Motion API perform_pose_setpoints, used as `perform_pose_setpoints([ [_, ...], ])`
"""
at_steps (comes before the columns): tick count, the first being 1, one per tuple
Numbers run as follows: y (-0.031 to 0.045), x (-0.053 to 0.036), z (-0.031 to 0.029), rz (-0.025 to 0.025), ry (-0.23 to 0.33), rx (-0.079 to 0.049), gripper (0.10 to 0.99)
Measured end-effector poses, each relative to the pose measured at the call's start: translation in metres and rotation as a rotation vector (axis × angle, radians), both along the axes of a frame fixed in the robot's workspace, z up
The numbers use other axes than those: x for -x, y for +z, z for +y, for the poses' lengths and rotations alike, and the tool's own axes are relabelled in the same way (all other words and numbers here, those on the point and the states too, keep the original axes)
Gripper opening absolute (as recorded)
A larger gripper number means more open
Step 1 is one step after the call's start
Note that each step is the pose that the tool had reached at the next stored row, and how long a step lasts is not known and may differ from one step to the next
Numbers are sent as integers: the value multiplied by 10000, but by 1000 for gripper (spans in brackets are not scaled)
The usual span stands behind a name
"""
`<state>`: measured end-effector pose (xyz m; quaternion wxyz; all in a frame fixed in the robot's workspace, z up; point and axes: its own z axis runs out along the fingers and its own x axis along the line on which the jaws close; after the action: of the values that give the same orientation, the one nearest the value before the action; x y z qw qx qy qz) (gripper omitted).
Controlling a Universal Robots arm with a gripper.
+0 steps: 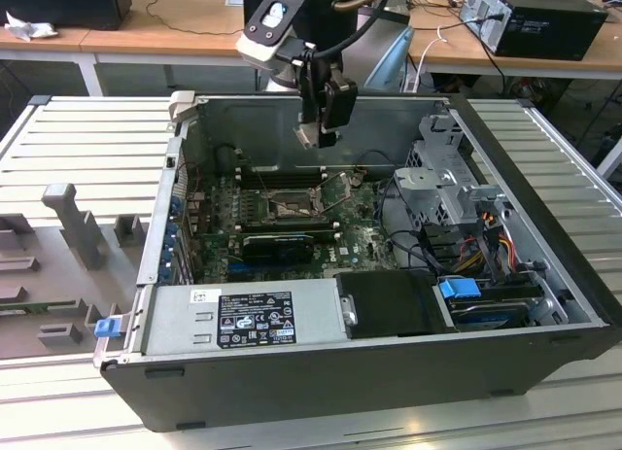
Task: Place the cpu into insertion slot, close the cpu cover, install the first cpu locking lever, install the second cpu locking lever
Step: 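Place the cpu into insertion slot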
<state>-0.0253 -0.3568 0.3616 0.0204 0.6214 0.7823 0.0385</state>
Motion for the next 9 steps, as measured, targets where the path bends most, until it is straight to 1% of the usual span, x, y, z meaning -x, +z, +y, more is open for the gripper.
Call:
perform_pose_setpoints([
  [3, -5, 1, 0, 1, -497, 1, 533],
  [9, -15, 35, 0, 2, -923, -1, 533],
])
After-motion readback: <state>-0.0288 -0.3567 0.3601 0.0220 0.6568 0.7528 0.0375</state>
